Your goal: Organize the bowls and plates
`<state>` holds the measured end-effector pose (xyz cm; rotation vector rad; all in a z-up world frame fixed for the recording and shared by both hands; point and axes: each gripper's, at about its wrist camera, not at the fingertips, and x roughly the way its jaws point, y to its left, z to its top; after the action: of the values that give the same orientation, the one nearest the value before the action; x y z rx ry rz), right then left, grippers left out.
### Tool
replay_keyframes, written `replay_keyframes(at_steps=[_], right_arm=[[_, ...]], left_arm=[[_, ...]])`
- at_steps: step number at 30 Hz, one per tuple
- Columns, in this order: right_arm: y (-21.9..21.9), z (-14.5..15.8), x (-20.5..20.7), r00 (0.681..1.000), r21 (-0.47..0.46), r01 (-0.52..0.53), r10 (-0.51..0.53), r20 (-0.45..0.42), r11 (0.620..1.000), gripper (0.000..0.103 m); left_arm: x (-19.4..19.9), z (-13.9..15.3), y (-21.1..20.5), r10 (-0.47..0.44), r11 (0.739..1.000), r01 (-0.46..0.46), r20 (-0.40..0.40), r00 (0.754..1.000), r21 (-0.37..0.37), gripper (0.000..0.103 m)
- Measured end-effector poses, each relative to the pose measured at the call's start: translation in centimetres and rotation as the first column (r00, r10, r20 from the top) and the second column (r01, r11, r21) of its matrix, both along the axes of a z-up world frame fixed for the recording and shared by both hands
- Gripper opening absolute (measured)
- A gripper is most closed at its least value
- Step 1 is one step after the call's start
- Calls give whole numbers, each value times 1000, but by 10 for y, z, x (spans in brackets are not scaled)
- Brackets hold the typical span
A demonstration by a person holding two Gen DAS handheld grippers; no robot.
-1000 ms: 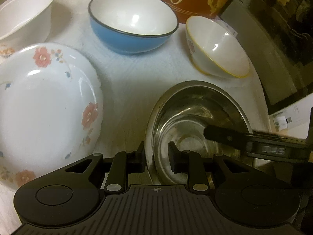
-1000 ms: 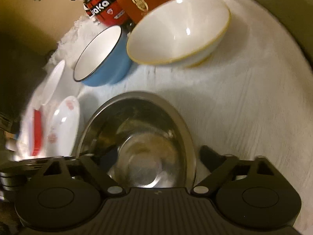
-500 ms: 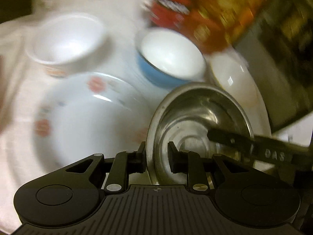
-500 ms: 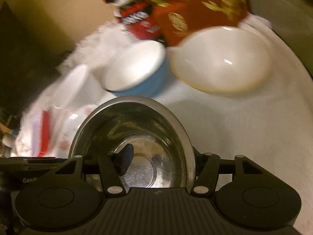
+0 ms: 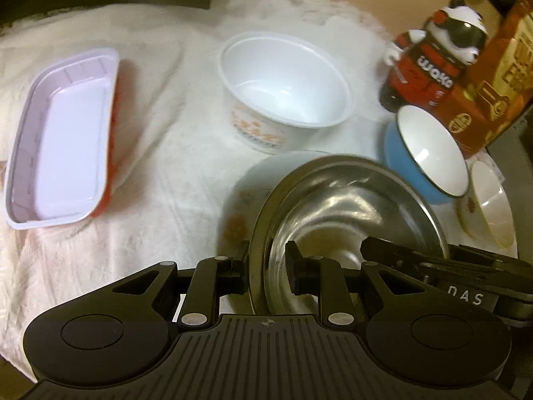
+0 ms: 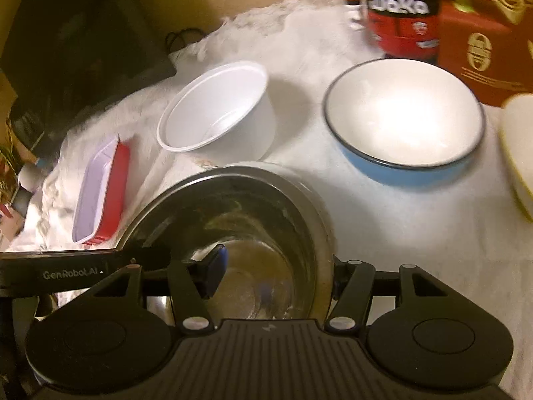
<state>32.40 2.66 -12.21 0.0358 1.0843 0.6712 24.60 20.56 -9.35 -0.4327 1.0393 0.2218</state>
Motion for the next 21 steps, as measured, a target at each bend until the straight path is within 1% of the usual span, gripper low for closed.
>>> replay_keyframes(at_steps=[5, 8, 10, 18, 20, 21], right_arm=[[11, -11, 2, 1000, -29, -10, 9, -25, 1000, 60], [11, -13, 2, 1000, -37, -9, 8, -21, 999, 60], [11, -11, 2, 1000, -42, -11, 11, -3, 999, 60], [10, -6, -1, 998, -57, -25, 28, 57, 998, 60], [9, -2, -3, 995, -70, -26, 33, 97, 997, 60], [9, 1, -6, 991, -84, -24, 35, 133, 996, 60]], left_arm=[[3, -2, 6, 16, 1000, -16, 4, 1000, -20, 24], [4, 0, 8, 16, 1000, -16, 16, 1000, 4, 24], [6, 1, 8, 14, 1000, -14, 26, 1000, 25, 24], [9, 7, 7, -25, 997, 21, 64, 998, 71, 24], [9, 8, 7, -33, 996, 27, 61, 998, 85, 24], [9, 7, 7, -32, 995, 27, 56, 998, 97, 24]])
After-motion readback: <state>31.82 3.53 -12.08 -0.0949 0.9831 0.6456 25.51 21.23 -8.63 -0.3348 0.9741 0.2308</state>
